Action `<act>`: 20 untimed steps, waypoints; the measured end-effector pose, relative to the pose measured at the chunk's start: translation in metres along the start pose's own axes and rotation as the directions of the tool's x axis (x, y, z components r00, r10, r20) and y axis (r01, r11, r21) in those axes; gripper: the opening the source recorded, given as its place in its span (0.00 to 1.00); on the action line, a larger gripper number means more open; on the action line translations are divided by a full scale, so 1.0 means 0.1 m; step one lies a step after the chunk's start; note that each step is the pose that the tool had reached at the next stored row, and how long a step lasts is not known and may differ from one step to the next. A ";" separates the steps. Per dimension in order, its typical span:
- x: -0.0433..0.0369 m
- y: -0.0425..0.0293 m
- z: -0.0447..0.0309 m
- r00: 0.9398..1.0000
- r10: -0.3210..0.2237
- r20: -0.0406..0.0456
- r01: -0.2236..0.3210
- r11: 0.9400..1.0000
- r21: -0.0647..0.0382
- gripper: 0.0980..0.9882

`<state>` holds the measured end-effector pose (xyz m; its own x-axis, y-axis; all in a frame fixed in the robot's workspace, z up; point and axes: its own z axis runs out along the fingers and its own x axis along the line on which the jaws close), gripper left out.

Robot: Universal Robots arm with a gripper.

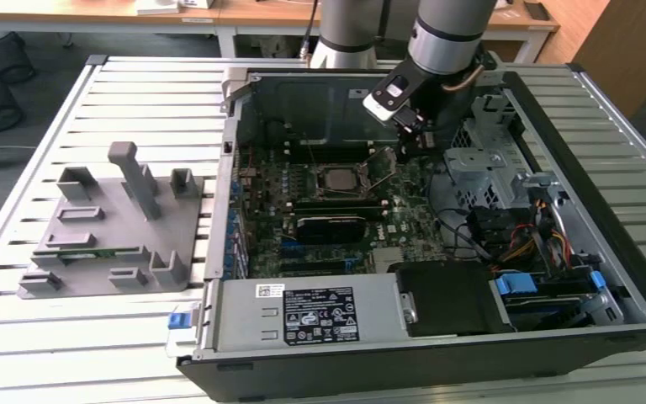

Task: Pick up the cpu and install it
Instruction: 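Close the cpu cover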

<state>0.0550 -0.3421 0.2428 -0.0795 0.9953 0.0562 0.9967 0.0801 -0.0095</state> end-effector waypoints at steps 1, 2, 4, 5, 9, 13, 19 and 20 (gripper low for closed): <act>0.001 -0.005 -0.003 1.000 0.000 -0.003 0.000 1.000 0.000 0.01; 0.002 -0.012 -0.005 1.000 0.000 -0.007 0.000 1.000 -0.001 0.01; 0.004 -0.031 -0.010 1.000 0.000 -0.011 0.000 1.000 -0.001 0.01; 0.005 -0.045 -0.011 1.000 0.000 -0.012 0.000 1.000 -0.001 0.01; 0.009 -0.107 -0.011 1.000 0.000 -0.012 0.000 1.000 -0.001 0.01; 0.013 -0.146 -0.010 1.000 0.000 -0.012 0.000 1.000 -0.001 0.01; 0.020 -0.190 -0.001 1.000 0.000 -0.011 0.000 1.000 -0.001 0.01; 0.021 -0.196 0.001 1.000 0.000 -0.011 0.000 1.000 -0.001 0.01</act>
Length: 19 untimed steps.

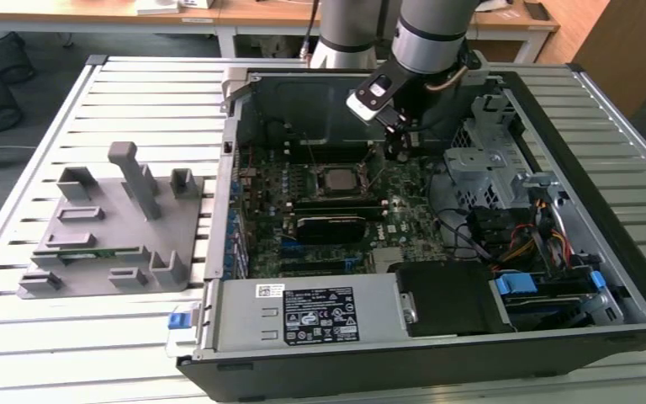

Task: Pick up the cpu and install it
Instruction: 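Close the cpu cover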

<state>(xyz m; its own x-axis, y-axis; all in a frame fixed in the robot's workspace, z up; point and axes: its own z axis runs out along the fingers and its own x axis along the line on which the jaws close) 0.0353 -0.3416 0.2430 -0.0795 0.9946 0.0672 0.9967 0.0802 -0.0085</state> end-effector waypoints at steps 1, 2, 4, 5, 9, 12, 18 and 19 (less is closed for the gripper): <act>0.002 -0.005 0.001 1.000 0.000 0.000 0.000 1.000 0.000 0.01; 0.005 -0.010 0.003 1.000 0.000 0.000 0.000 1.000 0.000 0.01; 0.009 -0.020 0.008 1.000 0.000 0.000 0.000 1.000 0.000 0.01; 0.010 -0.029 0.011 1.000 0.000 0.000 0.000 1.000 0.000 0.01; 0.015 -0.072 0.022 1.000 0.000 0.000 0.000 1.000 0.000 0.01; 0.017 -0.109 0.030 1.000 0.000 0.000 0.000 1.000 0.000 0.01; 0.021 -0.173 0.046 1.000 0.000 0.001 0.000 1.000 0.000 0.01; 0.022 -0.183 0.049 1.000 0.000 0.001 0.000 1.000 0.000 0.01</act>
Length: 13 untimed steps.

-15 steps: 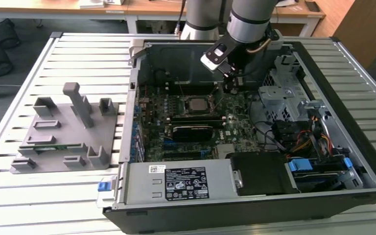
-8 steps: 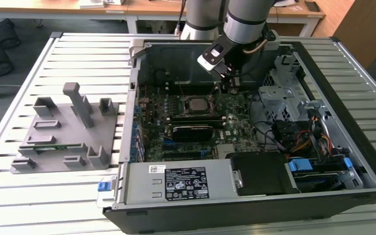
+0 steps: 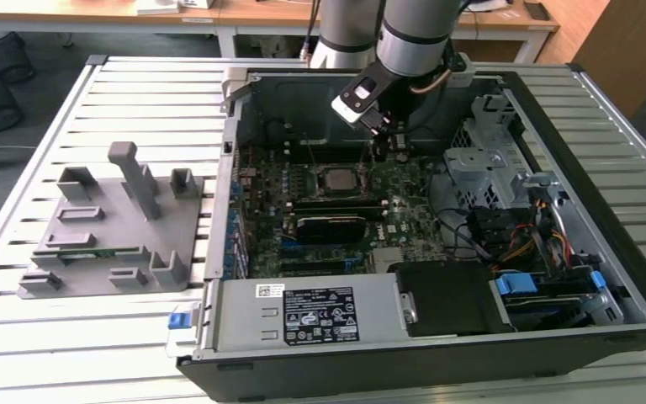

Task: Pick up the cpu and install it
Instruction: 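Close the cpu cover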

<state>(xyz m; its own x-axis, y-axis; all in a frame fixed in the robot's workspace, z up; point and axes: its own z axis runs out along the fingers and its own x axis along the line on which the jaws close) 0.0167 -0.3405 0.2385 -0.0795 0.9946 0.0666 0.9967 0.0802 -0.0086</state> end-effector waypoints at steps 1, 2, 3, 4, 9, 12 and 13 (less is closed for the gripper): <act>0.001 -0.010 0.003 1.000 0.000 0.000 0.000 1.000 0.000 0.01; 0.001 -0.019 0.005 1.000 0.000 0.000 0.000 1.000 0.000 0.01; 0.002 -0.028 0.008 1.000 0.000 0.000 0.000 1.000 0.000 0.01; 0.003 -0.038 0.010 1.000 0.000 0.000 0.000 1.000 0.000 0.01; 0.005 -0.077 0.023 1.000 0.000 0.001 0.000 1.000 0.000 0.01; 0.007 -0.100 0.032 1.000 0.000 0.001 0.000 1.000 0.000 0.01; 0.007 -0.109 0.035 1.000 0.000 0.001 0.000 1.000 0.000 0.01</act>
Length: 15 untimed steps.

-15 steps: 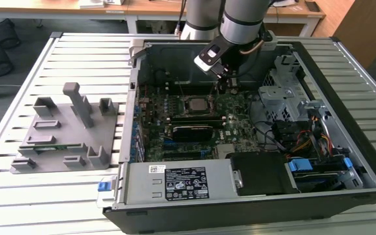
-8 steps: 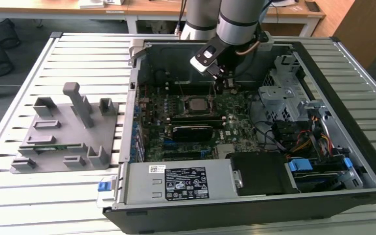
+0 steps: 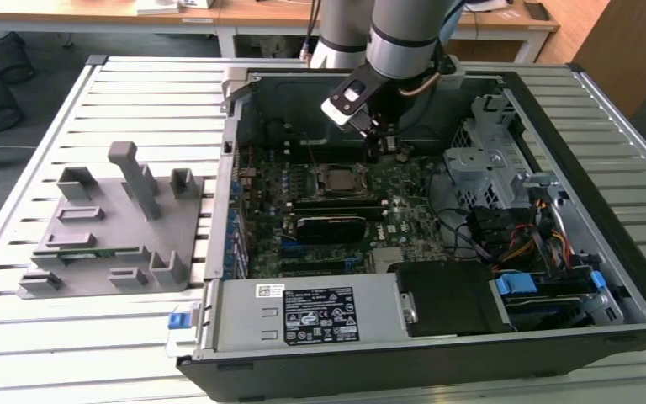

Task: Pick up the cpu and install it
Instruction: 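Close the cpu cover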

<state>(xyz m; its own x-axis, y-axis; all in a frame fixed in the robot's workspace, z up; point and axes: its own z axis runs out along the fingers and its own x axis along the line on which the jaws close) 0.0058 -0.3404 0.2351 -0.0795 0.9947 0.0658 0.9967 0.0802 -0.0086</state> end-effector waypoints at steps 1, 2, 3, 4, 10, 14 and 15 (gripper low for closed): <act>0.001 -0.011 0.004 1.000 0.000 0.000 0.000 1.000 0.000 0.01; 0.001 -0.023 0.007 1.000 0.000 0.000 0.000 1.000 0.000 0.01; 0.002 -0.036 0.011 1.000 0.000 0.000 0.000 1.000 0.000 0.01; 0.003 -0.051 0.015 1.000 0.000 0.000 0.000 1.000 0.000 0.01; 0.010 -0.162 0.039 1.000 0.000 0.001 0.000 1.000 0.000 0.01; 0.015 -0.227 0.051 1.000 0.000 0.001 0.000 1.000 0.000 0.01; 0.015 -0.235 0.052 1.000 0.000 0.001 0.000 1.000 0.000 0.01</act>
<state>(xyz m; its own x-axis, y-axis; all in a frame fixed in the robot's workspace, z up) -0.0178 -0.3404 0.2302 -0.0794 0.9947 0.0649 0.9967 0.0802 -0.0088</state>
